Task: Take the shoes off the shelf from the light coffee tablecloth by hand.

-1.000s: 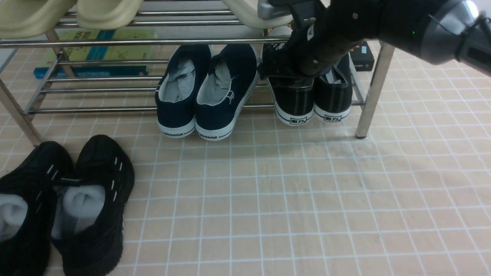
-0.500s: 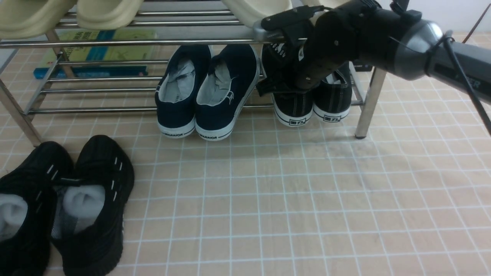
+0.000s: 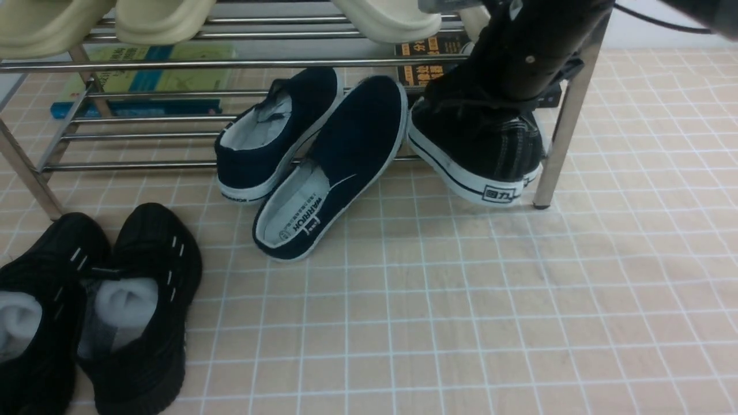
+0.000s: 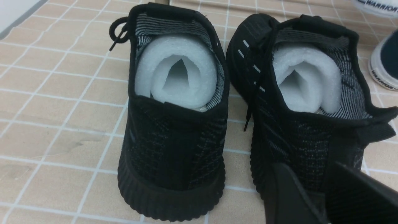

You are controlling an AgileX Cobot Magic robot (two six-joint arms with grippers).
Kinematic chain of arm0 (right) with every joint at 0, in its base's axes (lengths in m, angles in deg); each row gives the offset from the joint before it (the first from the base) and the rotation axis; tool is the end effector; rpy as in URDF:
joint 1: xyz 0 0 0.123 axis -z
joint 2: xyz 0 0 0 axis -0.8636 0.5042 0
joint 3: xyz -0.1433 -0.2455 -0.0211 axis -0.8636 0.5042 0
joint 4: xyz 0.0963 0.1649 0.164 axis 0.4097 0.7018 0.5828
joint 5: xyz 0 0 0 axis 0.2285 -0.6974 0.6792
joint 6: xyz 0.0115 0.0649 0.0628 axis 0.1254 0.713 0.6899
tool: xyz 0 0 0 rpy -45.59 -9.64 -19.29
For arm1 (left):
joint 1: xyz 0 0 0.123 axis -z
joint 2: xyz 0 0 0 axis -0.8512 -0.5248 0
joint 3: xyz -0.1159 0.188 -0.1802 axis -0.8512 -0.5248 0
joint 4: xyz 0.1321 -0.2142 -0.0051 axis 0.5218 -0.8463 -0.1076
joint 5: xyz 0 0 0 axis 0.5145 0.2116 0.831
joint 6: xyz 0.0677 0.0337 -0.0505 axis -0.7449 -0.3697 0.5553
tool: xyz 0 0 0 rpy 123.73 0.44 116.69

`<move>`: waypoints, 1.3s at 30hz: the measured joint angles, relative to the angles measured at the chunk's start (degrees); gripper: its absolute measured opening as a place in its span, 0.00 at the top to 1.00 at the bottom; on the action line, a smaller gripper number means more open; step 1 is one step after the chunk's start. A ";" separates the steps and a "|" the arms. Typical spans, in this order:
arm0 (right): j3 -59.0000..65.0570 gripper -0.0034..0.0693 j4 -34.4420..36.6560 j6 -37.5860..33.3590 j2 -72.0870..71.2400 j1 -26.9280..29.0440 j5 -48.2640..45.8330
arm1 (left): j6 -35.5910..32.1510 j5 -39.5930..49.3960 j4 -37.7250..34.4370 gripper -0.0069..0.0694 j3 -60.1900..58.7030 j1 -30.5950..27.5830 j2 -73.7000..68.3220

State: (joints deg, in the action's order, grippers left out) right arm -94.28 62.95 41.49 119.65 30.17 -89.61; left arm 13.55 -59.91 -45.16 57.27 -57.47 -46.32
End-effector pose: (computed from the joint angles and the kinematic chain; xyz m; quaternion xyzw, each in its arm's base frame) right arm 0.3502 0.2093 0.3670 -0.1786 0.9519 0.1294 0.2126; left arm 0.0519 0.0062 0.1743 -0.0559 0.8023 -0.0031 0.5943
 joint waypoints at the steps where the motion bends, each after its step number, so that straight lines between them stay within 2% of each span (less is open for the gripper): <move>1: -0.06 0.95 0.29 0.00 -0.71 -0.13 -0.37 | 0.00 0.00 0.00 0.60 0.00 0.00 0.00; 16: -0.05 0.94 1.01 0.00 -4.68 -0.25 -0.37 | 0.00 0.00 0.00 0.60 0.00 0.00 0.00; 24: 0.78 0.94 5.95 -0.78 -11.79 -0.33 -0.36 | 0.00 0.00 0.00 0.59 0.00 0.00 0.00; 31: 13.69 0.94 7.53 -1.70 -18.00 -7.39 -0.25 | 0.00 0.00 0.00 0.59 0.00 0.00 0.00; 34: 20.86 0.93 6.25 1.18 -17.99 -12.89 -0.32 | 0.00 0.00 0.00 0.59 0.00 0.00 0.00; 39: 25.63 0.93 2.49 7.09 -15.95 -17.27 -0.37 | 0.00 0.00 0.00 0.59 0.00 0.00 0.00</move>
State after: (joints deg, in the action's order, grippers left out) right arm -68.65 65.44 48.58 103.70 12.90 -89.98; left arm 13.55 -59.91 -45.16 57.27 -57.47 -46.32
